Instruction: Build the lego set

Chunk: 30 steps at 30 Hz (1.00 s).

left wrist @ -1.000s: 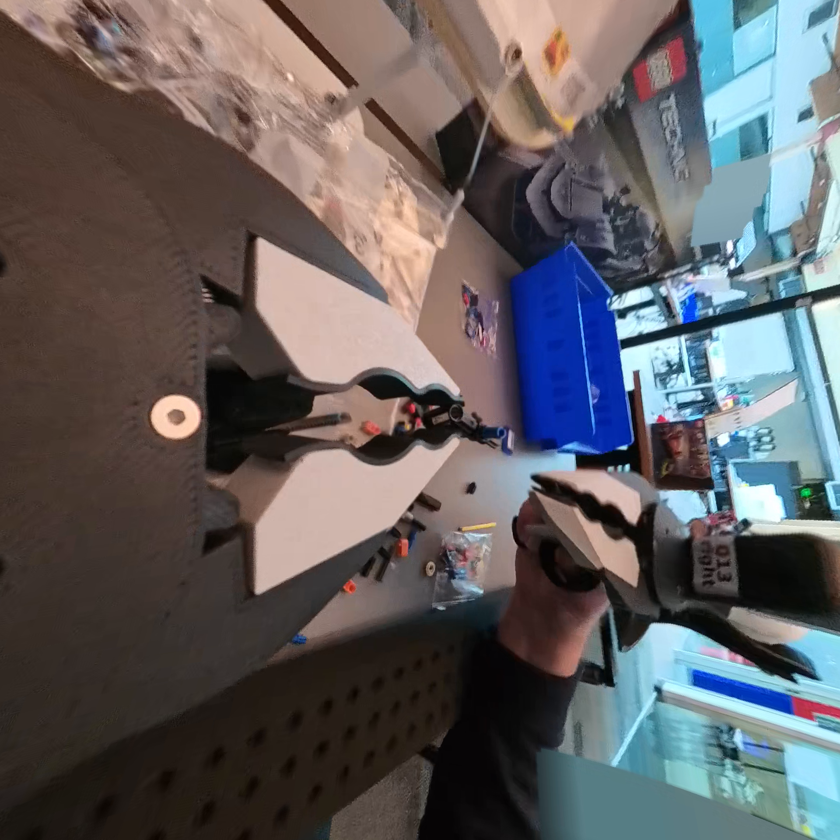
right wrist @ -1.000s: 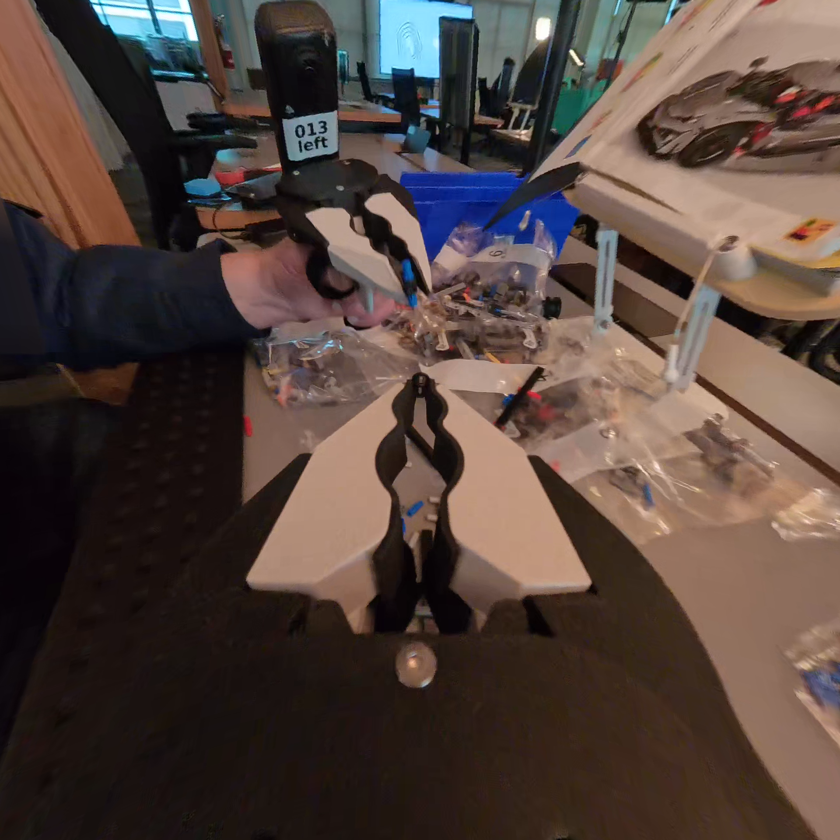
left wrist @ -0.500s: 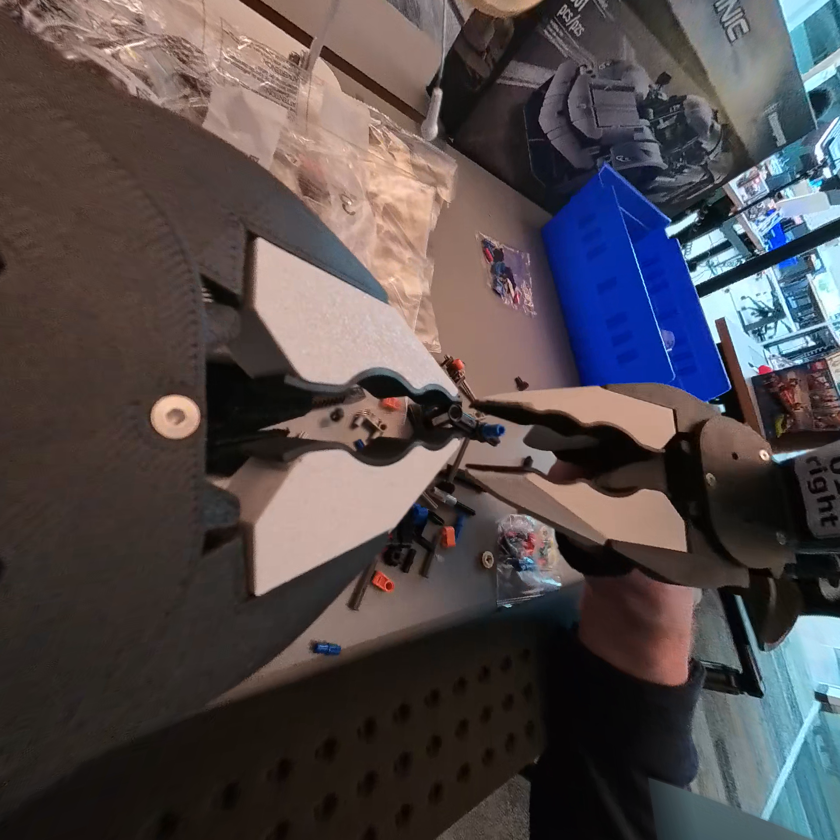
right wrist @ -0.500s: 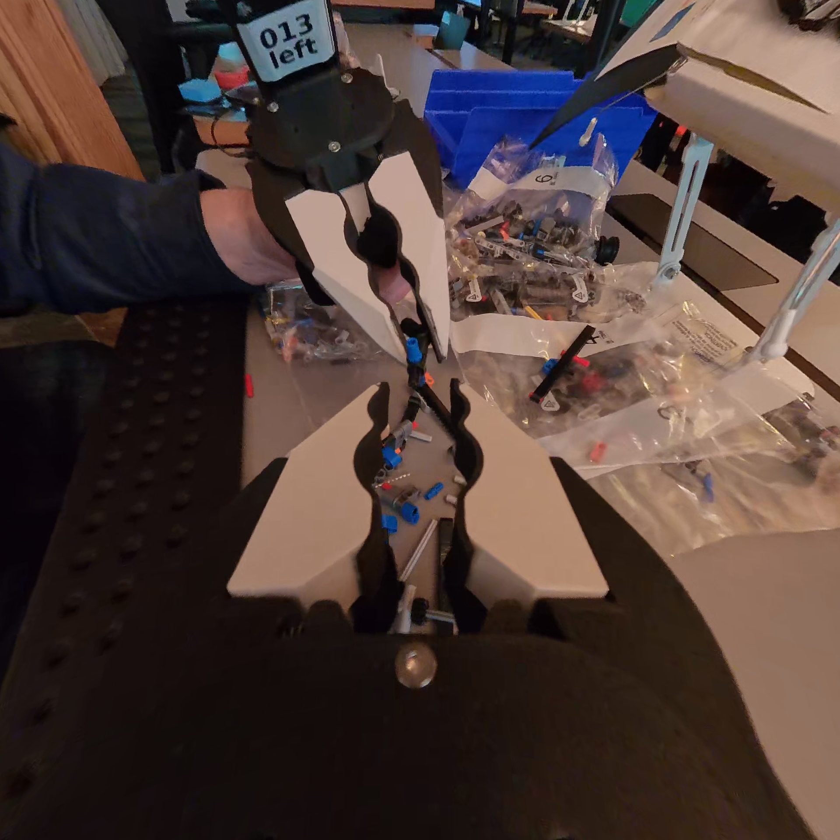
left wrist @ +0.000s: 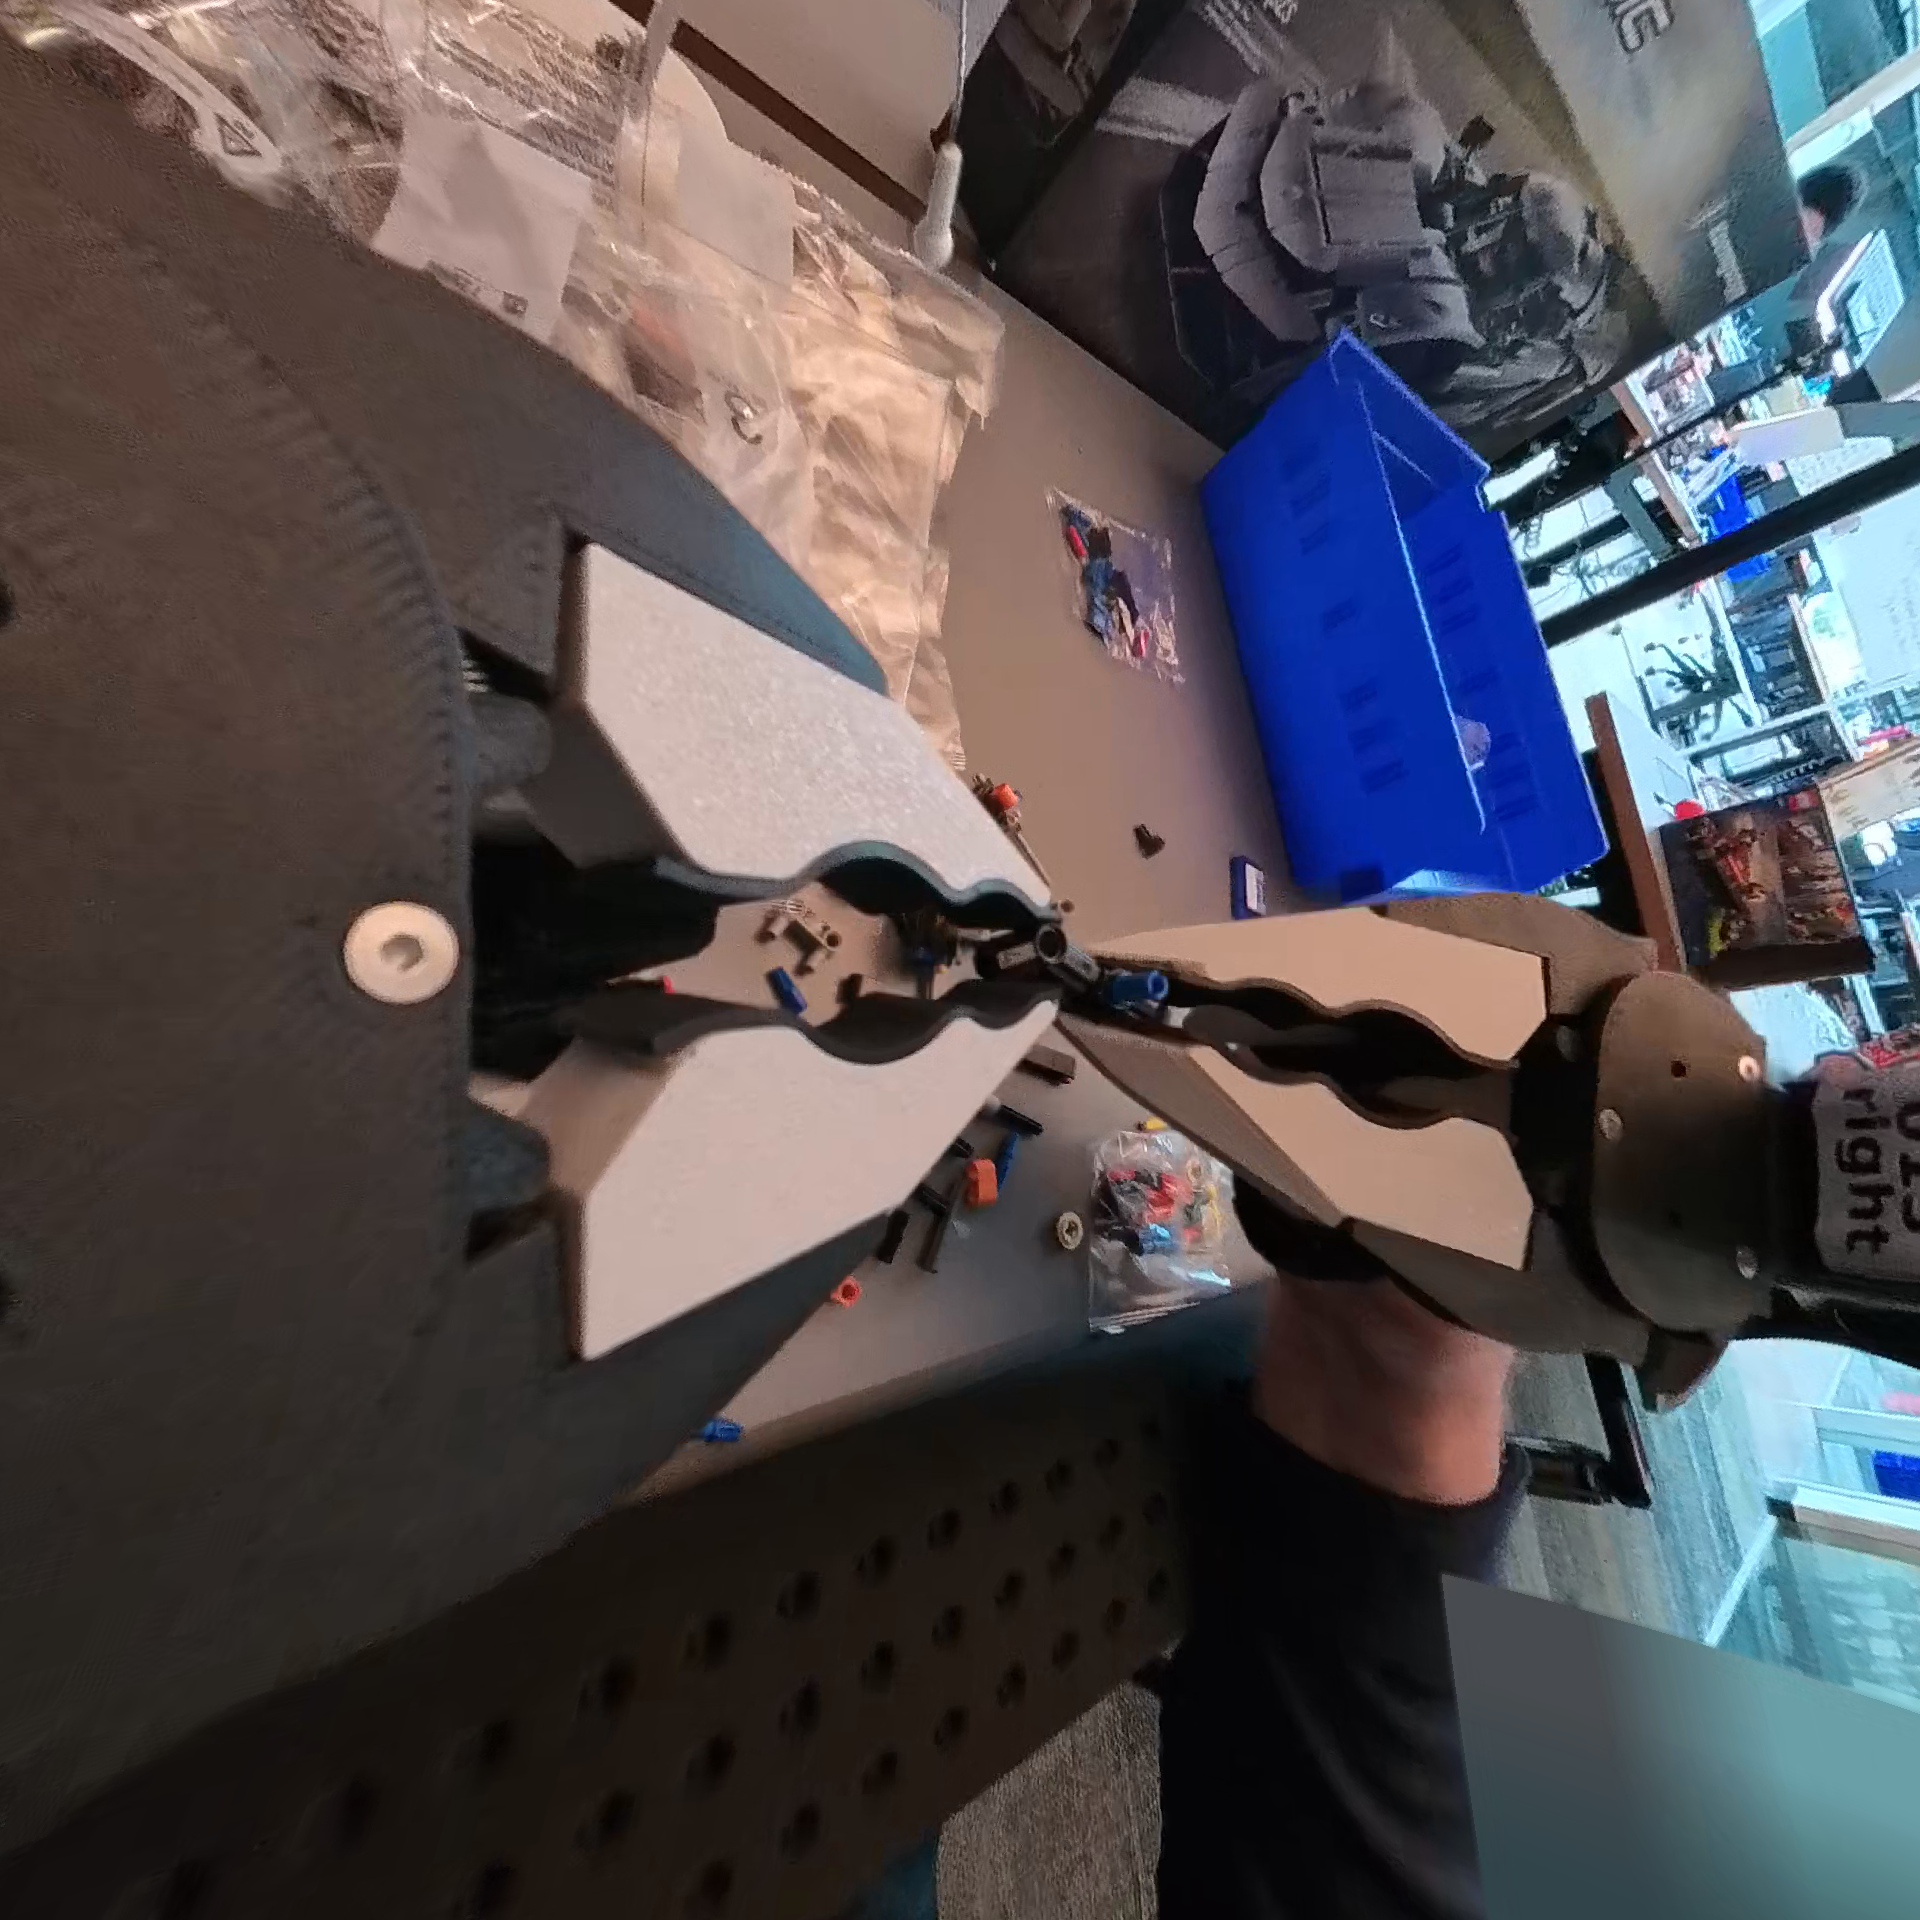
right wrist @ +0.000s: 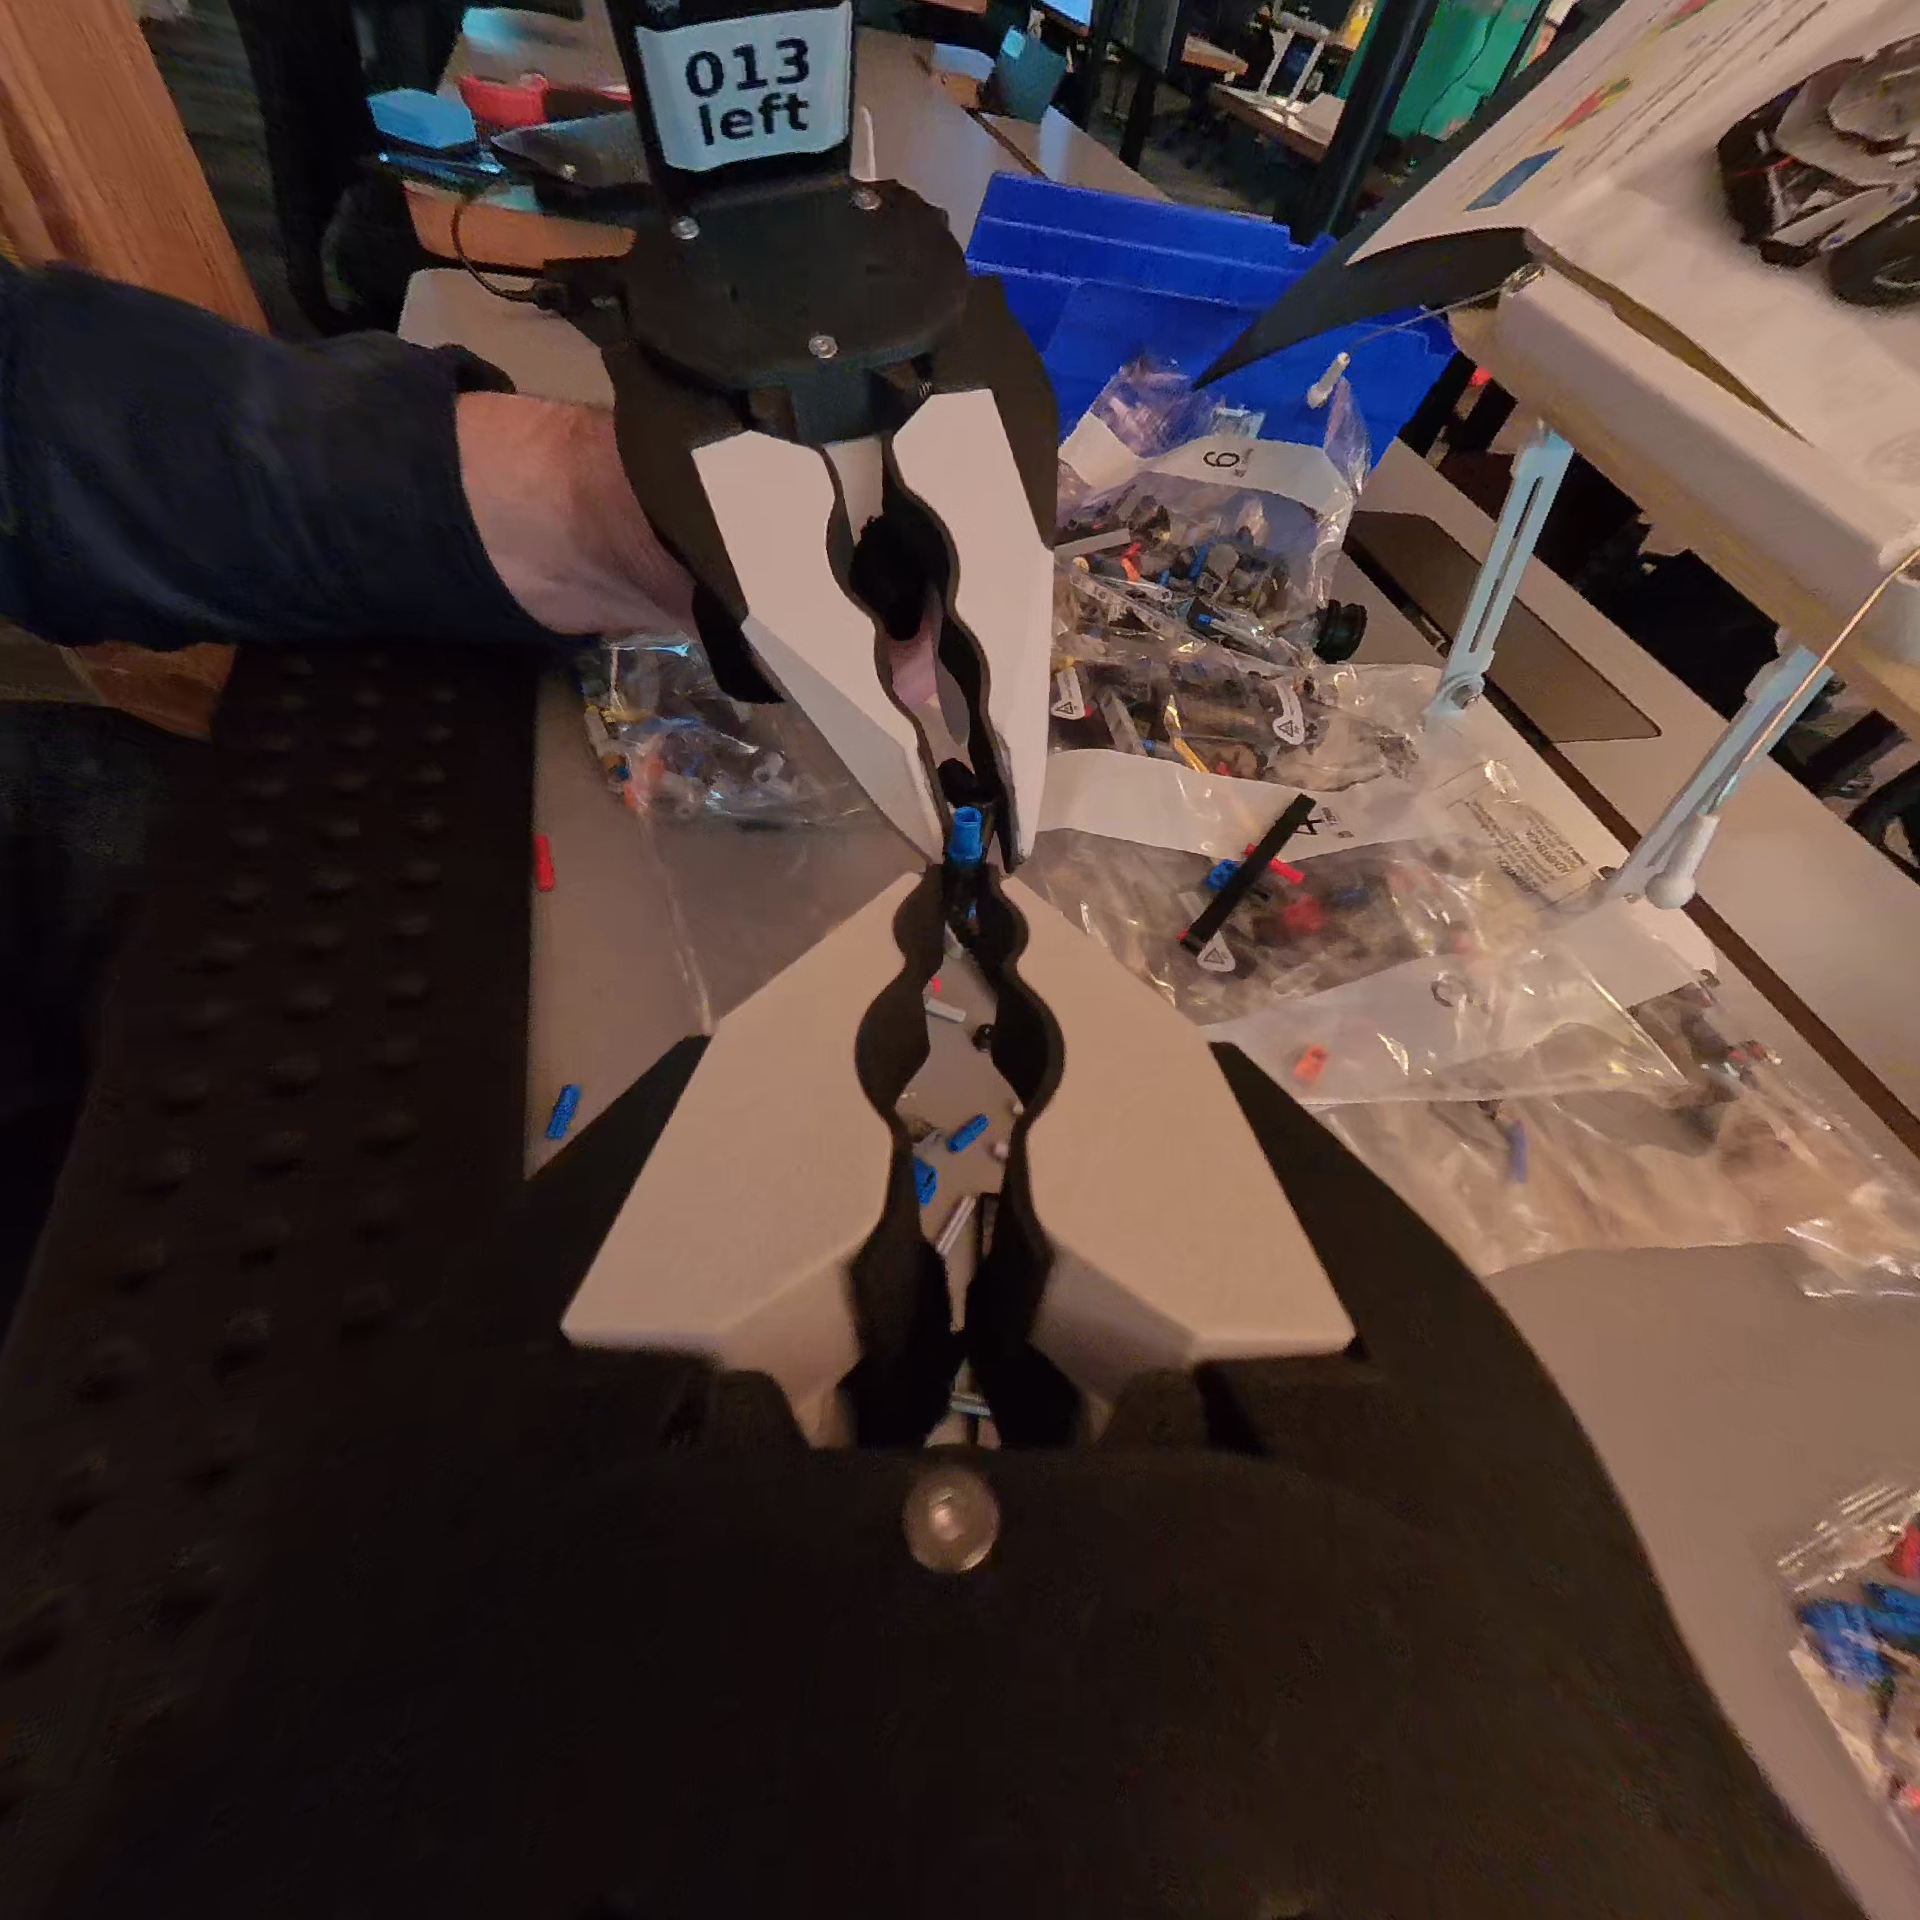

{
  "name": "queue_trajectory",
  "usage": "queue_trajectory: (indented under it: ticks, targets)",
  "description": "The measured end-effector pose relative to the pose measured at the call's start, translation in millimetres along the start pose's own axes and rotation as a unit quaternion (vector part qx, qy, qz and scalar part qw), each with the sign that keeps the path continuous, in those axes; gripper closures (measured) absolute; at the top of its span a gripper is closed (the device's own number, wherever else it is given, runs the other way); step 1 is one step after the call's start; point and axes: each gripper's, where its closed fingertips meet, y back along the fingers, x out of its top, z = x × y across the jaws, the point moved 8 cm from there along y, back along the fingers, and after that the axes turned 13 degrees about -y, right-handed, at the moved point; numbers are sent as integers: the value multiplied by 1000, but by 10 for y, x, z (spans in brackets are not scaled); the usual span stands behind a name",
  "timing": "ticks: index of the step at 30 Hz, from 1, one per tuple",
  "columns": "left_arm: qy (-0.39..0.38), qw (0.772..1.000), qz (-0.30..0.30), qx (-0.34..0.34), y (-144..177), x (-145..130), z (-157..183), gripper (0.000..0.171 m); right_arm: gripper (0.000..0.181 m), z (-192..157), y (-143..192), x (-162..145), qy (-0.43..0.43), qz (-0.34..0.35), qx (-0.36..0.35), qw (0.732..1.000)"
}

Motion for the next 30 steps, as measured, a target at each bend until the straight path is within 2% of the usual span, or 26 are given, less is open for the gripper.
queue_trajectory:
  ticks: [3,4,5,6,7,8,10,12,13,15,17,21,24,26,30]
  targets:
    - [7,1000,4,-5,10,5,2,163,178,-15,22,3,1,1,4,1000]
    - [15,1000,-2,12,43,-20,-36,163,177,-4,60,2,-1,3,-4,1000]
    - [32,998,-2,52,196,-93,-160,163,178,47,209,-1,-11,27,-12,1000]
    - [78,993,41,80,441,-136,-303,164,178,120,422,-3,-43,73,-10,996]
    - [91,989,68,95,623,-128,-367,164,178,151,561,-22,-62,100,-6,993]
    - [73,992,52,91,634,-107,-340,164,178,154,548,-63,-62,85,-14,994]
    - [64,997,15,43,379,-151,-223,163,177,117,297,-182,-81,18,34,996]
    - [27,998,-49,-12,168,-233,-94,162,177,123,151,-305,-59,-49,14,997]
    - [35,996,-65,-41,104,-296,-39,163,177,120,154,-321,-50,-49,11,997]
    - [43,990,-103,-90,-8,-400,82,162,177,83,170,-304,-67,-34,54,996]
    - [26,986,-131,-99,-94,-427,140,154,177,80,138,-318,-54,-45,43,997]
    - [27,986,-139,-91,-153,-436,145,130,176,85,13,-406,-26,-97,5,995]
    - [4,991,-114,-71,-154,-329,134,134,177,57,-105,-471,-3,-139,-10,990]
    - [-13,993,-101,-68,-173,-245,156,139,177,16,-162,-460,3,-142,-1,990]
    - [-47,989,-119,-74,-254,-220,238,153,177,2,-192,-444,11,-139,-6,990]
